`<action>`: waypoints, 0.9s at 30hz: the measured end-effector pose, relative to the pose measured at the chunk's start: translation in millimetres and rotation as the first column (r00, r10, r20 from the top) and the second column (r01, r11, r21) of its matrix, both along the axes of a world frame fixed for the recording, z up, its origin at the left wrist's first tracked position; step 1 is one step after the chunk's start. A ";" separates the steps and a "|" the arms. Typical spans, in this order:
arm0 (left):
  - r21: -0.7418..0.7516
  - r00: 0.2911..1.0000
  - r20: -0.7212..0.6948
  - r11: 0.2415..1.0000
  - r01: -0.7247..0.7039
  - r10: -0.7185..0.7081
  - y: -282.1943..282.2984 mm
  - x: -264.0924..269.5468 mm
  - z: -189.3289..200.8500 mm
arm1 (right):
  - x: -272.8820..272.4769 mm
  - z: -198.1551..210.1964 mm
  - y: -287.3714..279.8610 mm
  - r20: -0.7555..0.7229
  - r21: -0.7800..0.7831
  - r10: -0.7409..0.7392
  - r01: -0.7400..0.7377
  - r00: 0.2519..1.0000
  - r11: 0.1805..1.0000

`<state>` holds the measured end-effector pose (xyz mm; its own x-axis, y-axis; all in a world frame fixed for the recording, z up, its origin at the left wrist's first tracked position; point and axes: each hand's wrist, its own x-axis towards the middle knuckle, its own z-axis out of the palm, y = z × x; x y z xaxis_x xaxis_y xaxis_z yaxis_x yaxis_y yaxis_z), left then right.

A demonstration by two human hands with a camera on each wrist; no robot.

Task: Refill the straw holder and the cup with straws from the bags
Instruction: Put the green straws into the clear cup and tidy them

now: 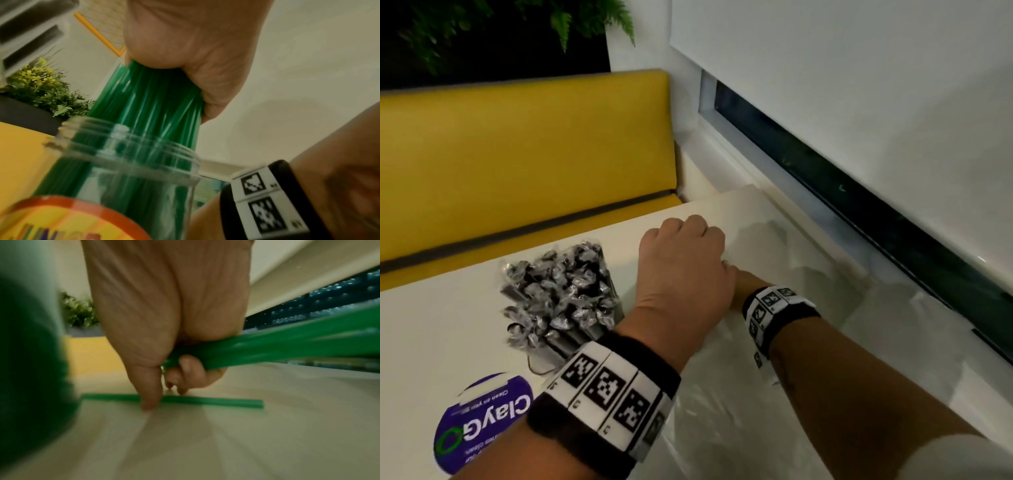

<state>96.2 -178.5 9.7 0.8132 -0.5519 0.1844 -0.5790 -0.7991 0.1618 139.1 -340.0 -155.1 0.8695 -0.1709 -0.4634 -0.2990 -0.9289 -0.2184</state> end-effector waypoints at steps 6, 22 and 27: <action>-0.066 0.998 0.017 0.996 0.059 -0.058 7.5 -0.1 -2.0 | -28.0 -2.2 23.4 0.060 -0.075 -0.059 0.063 0.996 0.995; -0.713 0.871 -0.491 0.559 -0.423 0.032 34.7 -53.6 -48.1 | -96.4 207.1 65.6 0.673 0.740 -0.725 -0.116 0.146 0.663; -0.677 0.807 -0.591 0.540 -0.500 0.006 31.7 -47.6 -68.9 | -99.2 203.2 93.6 0.613 0.779 -0.779 -0.263 0.130 0.569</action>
<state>48.6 -146.8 -59.3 0.9901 -0.1379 -0.0255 -0.0170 -0.2990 0.9541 40.0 -246.4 48.1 0.6011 -0.6533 0.4603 0.4141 -0.2381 -0.8786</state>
